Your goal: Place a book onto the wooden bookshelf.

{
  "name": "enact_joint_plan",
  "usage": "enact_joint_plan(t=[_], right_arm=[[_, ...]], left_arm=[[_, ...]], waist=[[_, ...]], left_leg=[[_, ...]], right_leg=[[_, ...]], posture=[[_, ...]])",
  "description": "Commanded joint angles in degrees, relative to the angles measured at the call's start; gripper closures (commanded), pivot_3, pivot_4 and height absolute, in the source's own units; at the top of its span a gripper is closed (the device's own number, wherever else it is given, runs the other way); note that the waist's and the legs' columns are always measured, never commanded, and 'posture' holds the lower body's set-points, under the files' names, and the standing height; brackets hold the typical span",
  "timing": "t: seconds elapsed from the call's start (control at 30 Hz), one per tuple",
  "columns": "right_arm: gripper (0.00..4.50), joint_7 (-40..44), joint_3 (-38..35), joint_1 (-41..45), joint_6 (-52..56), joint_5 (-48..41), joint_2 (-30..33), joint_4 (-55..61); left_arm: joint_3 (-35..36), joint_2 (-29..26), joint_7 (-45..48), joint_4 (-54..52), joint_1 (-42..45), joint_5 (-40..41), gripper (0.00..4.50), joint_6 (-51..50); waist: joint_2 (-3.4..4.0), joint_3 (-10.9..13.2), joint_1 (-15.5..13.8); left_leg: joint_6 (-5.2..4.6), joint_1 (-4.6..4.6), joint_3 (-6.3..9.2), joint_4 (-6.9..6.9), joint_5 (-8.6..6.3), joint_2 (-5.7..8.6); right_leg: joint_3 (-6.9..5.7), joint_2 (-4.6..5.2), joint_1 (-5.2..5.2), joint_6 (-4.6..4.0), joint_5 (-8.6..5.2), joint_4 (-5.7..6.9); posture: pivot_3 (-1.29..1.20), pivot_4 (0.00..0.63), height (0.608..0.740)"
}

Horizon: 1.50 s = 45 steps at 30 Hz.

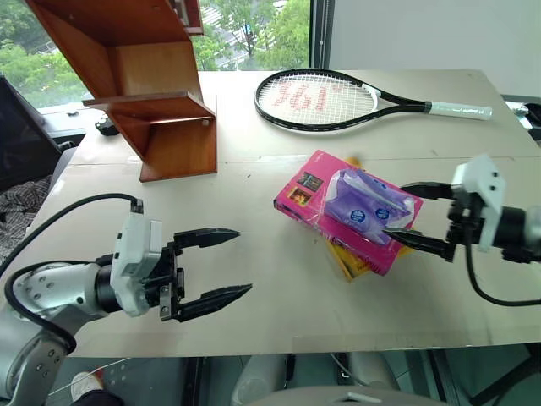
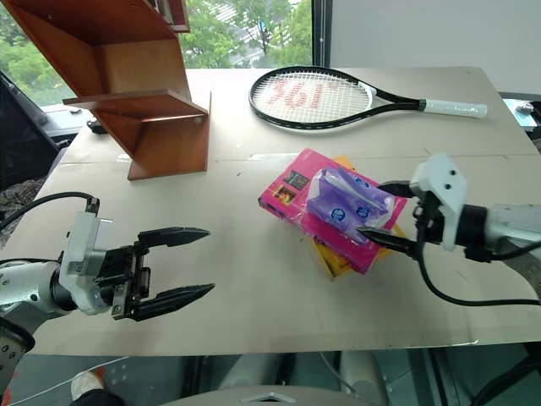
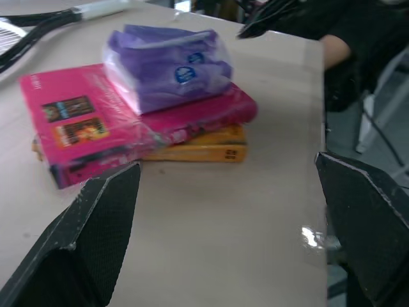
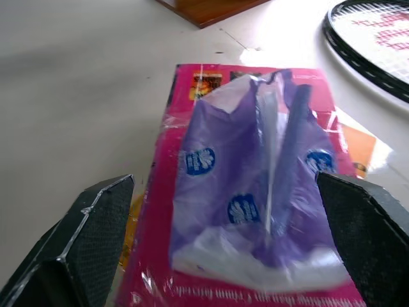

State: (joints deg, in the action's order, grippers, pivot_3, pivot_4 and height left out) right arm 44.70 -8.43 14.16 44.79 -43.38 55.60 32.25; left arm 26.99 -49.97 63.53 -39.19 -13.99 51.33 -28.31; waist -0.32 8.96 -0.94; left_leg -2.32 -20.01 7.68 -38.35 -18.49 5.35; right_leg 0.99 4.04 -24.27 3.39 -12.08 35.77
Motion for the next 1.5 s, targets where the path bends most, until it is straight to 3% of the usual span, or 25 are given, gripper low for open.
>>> enact_joint_plan(t=[0.03,0.13,0.23,0.3,0.43,0.53,0.77,0.87,1.03,1.13,1.27,1.33,1.43,1.5], right_arm=[[0.0,0.5,6.5,3.5,-1.9,6.6,-0.8,-4.5],[0.0,0.6,11.5,6.7,-2.4,11.5,-2.2,-10.5],[0.75,2.0,12.6,7.2,-3.5,13.9,-2.0,-13.0],[1.75,2.8,12.9,7.6,-4.1,15.1,-2.2,-14.1],[3.15,2.3,11.4,8.4,-4.2,15.9,-2.9,-13.6],[4.49,-1.4,6.8,8.2,-2.4,15.8,-3.5,-13.5],[4.49,-17.5,-4.0,7.9,4.2,21.4,-5.9,-17.8],[4.49,-21.9,-3.2,9.9,4.0,25.4,-7.2,-23.9],[4.49,-21.9,1.7,11.1,1.7,29.0,-10.4,-32.4],[3.58,-19.0,2.7,8.7,-3.2,30.6,-10.2,-34.9],[1.65,-15.2,-1.7,4.9,-4.8,30.1,-5.2,-28.3],[0.83,-7.9,-4.5,0.7,-5.1,26.7,-0.7,-21.1],[0.83,0.3,-12.8,-4.4,-1.8,18.6,2.5,-12.3],[1.43,3.8,-16.4,-7.5,1.3,14.4,3.8,-7.9]], left_arm=[[2.7,-0.1,0.2,-2.4,0.0,2.5,0.03,0.9],[3.4,0.3,-0.2,-3.9,-1.3,3.6,0.03,0.6],[3.5,1.0,-1.8,-4.8,-1.6,4.1,0.0,0.6],[3.4,1.5,-2.8,-5.1,-1.6,4.3,0.0,0.8],[0.9,2.4,-4.2,-5.2,-0.6,4.1,0.0,1.1],[-1.7,3.5,-5.7,-4.6,1.9,4.2,0.0,1.1],[-9.3,7.1,-10.3,-3.1,9.8,3.4,0.0,0.6],[-12.1,8.0,-11.6,-2.4,13.0,2.7,0.0,0.3],[-14.7,8.6,-12.5,-1.4,15.5,1.9,0.0,0.4],[-15.6,9.0,-12.3,-0.8,15.8,1.0,0.0,0.9],[-15.5,9.1,-12.2,-0.6,15.4,1.2,0.0,0.9],[-15.0,8.9,-11.9,-0.3,14.5,1.0,0.0,1.0],[-14.0,8.5,-11.4,0.1,13.1,1.1,0.0,0.9],[-13.0,8.1,-10.9,0.4,12.2,1.4,0.0,0.9]], waist=[[-0.01,0.0,0.0],[0.01,0.0,0.3],[0.04,0.0,0.2],[0.04,0.0,0.1],[0.03,0.0,0.1],[0.03,0.0,0.1],[0.05,0.0,0.1],[0.05,0.0,0.2],[0.05,0.0,0.6],[0.09,0.0,0.5],[0.11,0.0,0.1],[0.18,0.0,0.0],[0.22,0.0,0.3],[0.23,0.0,0.4]], left_leg=[[0.0,0.0,0.01,-0.01,0.0,0.01],[0.0,0.0,-0.02,0.0,0.0,0.01],[0.0,0.0,-0.05,0.03,0.0,0.0],[0.0,0.0,-0.03,0.02,0.0,0.0],[0.0,0.02,-0.02,-0.01,0.0,0.01],[0.0,0.02,-0.02,-0.01,0.0,0.01],[0.01,0.0,-0.02,0.01,0.0,0.05],[0.01,0.01,-0.05,0.02,0.01,0.04],[0.0,0.02,-0.28,0.04,0.01,0.02],[0.0,-0.01,-0.31,0.04,0.01,0.01],[0.0,-0.16,-0.3,0.0,0.01,0.03],[0.0,-0.23,-0.23,0.0,0.01,0.03],[0.0,-0.34,-0.18,0.0,0.01,0.01],[0.0,-0.31,-0.22,0.0,0.01,-0.03]], right_leg=[[-0.01,0.0,0.0,0.0,0.0,0.0],[-0.03,-0.02,-0.03,0.0,0.0,0.01],[-0.03,-0.03,-0.07,0.0,0.0,0.02],[-0.01,-0.03,-0.06,0.0,0.0,0.02],[-0.02,-0.03,-0.01,0.0,0.01,0.02],[-0.01,-0.03,-0.02,0.0,0.01,0.04],[0.02,-0.03,-0.06,0.0,0.01,0.05],[0.05,-0.04,-0.08,-0.01,0.01,0.06],[0.18,-0.09,-0.22,-0.01,0.01,0.16],[0.22,-0.1,-0.29,-0.01,0.02,0.18],[0.23,-0.08,-0.42,0.0,0.02,0.17],[0.2,-0.06,-0.43,0.0,0.02,0.15],[0.2,-0.07,-0.52,0.0,0.02,0.13],[0.21,-0.12,-0.51,0.01,0.02,0.15]], posture=[[0.0,0.15,0.74],[0.0,0.15,0.74],[0.0,0.15,0.74],[0.0,0.15,0.74],[0.0,0.15,0.74],[0.0,0.15,0.74],[0.0,0.15,0.74],[0.0,0.15,0.74],[0.0,0.15,0.74],[0.0,0.15,0.74],[0.0,0.15,0.74],[0.0,0.15,0.74],[0.0,0.15,0.74],[0.0,0.15,0.74]])
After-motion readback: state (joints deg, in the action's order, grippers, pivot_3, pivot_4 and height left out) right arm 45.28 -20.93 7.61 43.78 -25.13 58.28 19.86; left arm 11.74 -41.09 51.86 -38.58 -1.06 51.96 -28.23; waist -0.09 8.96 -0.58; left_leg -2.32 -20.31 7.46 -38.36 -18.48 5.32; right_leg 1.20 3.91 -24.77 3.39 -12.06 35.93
